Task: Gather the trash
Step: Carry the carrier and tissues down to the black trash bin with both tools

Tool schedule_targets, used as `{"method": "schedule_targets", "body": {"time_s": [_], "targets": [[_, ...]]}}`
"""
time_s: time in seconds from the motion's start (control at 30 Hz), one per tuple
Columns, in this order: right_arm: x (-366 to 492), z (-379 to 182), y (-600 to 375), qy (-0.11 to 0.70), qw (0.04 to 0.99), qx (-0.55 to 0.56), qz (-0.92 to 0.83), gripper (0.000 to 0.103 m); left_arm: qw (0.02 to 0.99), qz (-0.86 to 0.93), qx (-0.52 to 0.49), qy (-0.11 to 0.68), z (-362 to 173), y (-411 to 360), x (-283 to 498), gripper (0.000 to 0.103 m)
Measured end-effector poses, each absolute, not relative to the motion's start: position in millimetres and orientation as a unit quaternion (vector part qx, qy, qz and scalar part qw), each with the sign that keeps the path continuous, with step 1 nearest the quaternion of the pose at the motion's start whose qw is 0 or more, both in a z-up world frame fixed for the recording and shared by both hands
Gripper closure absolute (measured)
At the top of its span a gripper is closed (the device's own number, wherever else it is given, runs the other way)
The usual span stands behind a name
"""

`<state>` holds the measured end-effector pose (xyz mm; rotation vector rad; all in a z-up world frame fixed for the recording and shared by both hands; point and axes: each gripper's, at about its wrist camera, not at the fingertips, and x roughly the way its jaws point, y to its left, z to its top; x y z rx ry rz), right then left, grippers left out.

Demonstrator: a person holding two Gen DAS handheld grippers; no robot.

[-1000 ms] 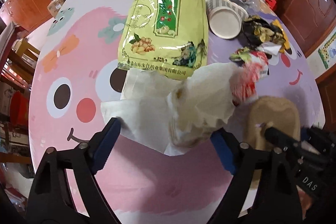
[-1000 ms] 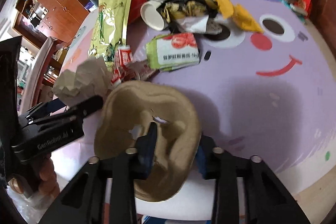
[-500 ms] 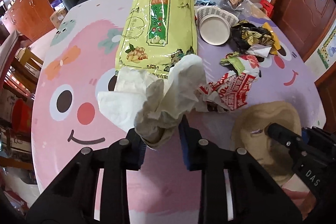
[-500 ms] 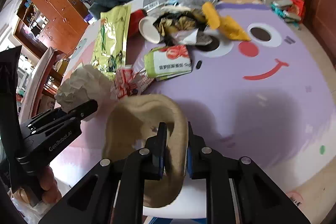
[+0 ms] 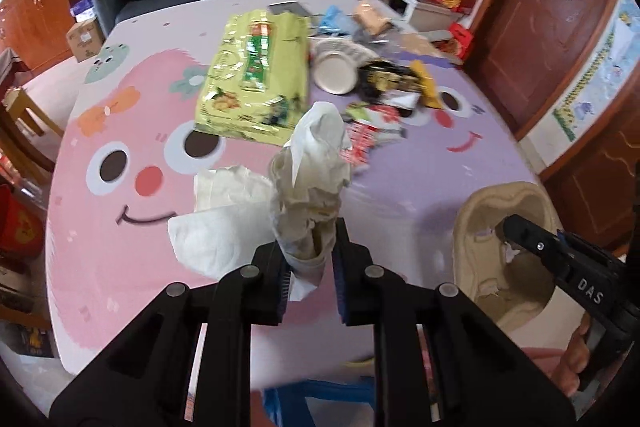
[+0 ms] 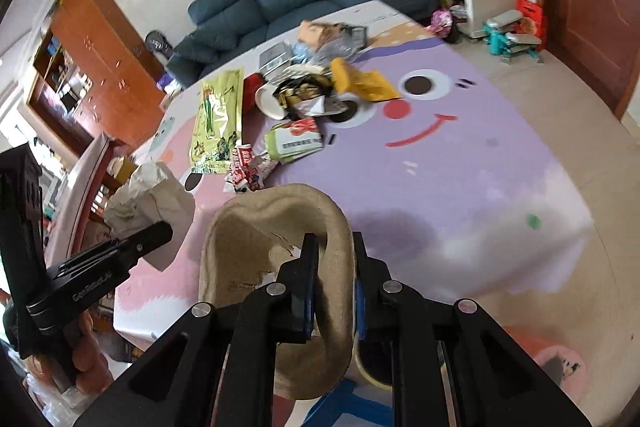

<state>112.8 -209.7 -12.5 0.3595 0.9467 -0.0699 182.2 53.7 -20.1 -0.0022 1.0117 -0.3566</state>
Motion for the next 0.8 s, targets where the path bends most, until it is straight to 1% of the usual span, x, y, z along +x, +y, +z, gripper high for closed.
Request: {"method": "schedule_targets", "body": {"time_s": [0.1, 0.17, 0.33, 0.53, 0.73, 0.8], "targets": [[77, -7, -220, 0.441, 0.878, 0.180, -0.054, 0.089, 0.851, -0.209, -0.018, 0.481, -12, 45, 153, 0.088], [49, -8, -226, 0.437, 0.877, 0.184, -0.069, 0.089, 0.847, -0.234, -0.013, 0.478, -9, 36, 130, 0.088], [-12, -31, -245, 0.451, 0.861, 0.209, -0.111, 0.089, 0.817, -0.317, 0.009, 0.481, -19, 6, 76, 0.088], [-56, -99, -266, 0.499, 0.816, 0.247, -0.156, 0.089, 0.781, -0.381, 0.075, 0.489, -56, -37, 22, 0.088], [-66, -180, -284, 0.543, 0.774, 0.266, -0.190, 0.089, 0.749, -0.384, 0.146, 0.520, -122, -69, -4, 0.088], [-62, -196, -289, 0.548, 0.769, 0.266, -0.195, 0.089, 0.743, -0.380, 0.161, 0.527, -144, -75, -5, 0.088]]}}
